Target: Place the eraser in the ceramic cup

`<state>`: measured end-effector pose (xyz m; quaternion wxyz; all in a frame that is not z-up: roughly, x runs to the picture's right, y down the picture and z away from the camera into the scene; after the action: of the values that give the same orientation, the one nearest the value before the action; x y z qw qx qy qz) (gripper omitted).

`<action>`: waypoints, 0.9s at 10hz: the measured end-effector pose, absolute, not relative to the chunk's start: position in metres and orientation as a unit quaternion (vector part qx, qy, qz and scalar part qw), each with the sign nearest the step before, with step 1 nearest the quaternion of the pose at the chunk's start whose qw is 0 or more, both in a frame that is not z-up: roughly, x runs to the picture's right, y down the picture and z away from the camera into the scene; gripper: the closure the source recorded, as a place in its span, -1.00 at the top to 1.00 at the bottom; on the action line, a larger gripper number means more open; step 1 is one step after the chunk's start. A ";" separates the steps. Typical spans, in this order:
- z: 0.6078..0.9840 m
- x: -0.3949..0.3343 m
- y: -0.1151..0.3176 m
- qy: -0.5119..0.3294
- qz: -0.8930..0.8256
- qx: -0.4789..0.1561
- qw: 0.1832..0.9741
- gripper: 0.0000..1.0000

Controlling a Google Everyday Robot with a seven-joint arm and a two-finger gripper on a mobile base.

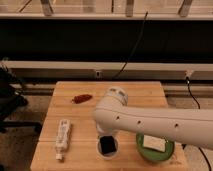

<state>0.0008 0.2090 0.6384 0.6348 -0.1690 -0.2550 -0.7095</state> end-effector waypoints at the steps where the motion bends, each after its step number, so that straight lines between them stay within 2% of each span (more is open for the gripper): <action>1: 0.639 0.000 0.211 -0.257 -0.710 -0.168 0.634 -0.49; 6: 0.647 0.002 0.214 -0.258 -0.707 -0.166 0.637 0.53; 7: 0.648 0.002 0.214 -0.257 -0.706 -0.166 0.638 0.60; 9: 0.651 0.005 0.213 -0.255 -0.705 -0.166 0.641 0.60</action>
<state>0.0049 0.2135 0.6507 0.6406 -0.1663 -0.2548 -0.7050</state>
